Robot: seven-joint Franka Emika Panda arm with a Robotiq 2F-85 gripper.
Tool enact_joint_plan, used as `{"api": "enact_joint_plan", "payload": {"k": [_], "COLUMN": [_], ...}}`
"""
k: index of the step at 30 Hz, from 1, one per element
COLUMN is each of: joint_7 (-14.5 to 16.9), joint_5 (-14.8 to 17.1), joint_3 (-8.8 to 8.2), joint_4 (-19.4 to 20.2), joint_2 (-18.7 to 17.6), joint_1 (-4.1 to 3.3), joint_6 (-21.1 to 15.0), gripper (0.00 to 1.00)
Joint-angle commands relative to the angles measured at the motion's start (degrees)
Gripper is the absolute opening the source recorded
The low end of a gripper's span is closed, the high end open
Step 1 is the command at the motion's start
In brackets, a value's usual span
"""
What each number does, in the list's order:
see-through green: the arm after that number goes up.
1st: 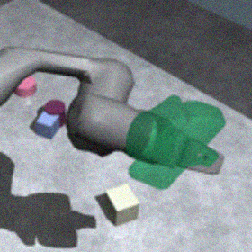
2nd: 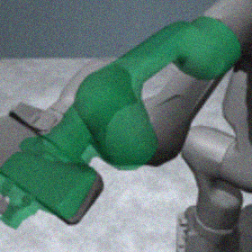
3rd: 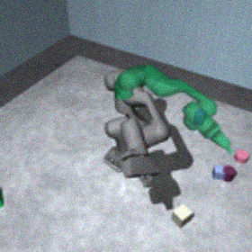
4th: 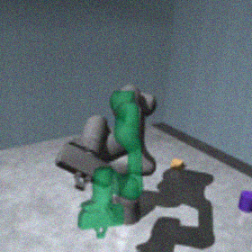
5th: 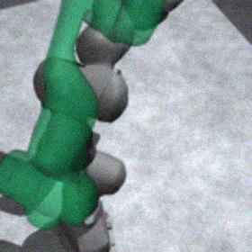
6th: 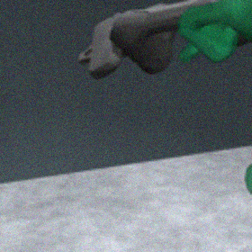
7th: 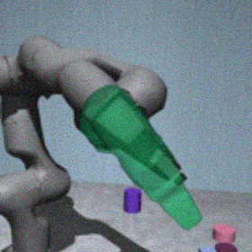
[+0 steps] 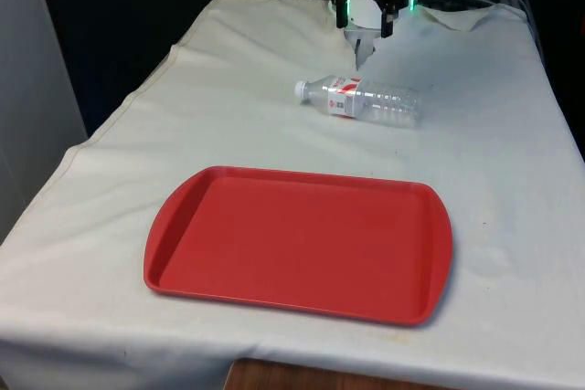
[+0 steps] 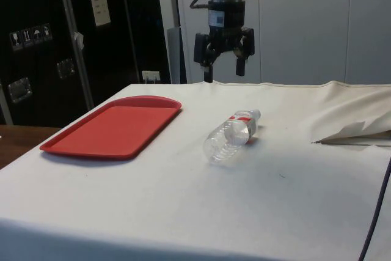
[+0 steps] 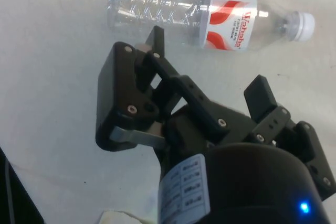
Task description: Place the bottle upright on the tray.
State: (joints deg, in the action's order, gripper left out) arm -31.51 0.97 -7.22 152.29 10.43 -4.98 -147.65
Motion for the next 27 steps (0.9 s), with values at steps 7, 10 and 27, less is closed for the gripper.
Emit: {"api": "enact_joint_plan", "payload": {"k": [7,10,27], "joint_7": [-2.2,-3.2,-7.4], "joint_5": [-0.2,-0.1,-0.3], "joint_3": [0.06,0.0,-0.17], "joint_4": [0.1,0.2,0.2], "joint_2": [-0.2,-0.5,-1.8], "joint_1": [0.23,0.29,0.52], "joint_6": [-0.5,-0.6,-0.7], "gripper": [1.0,1.0,1.0]}}
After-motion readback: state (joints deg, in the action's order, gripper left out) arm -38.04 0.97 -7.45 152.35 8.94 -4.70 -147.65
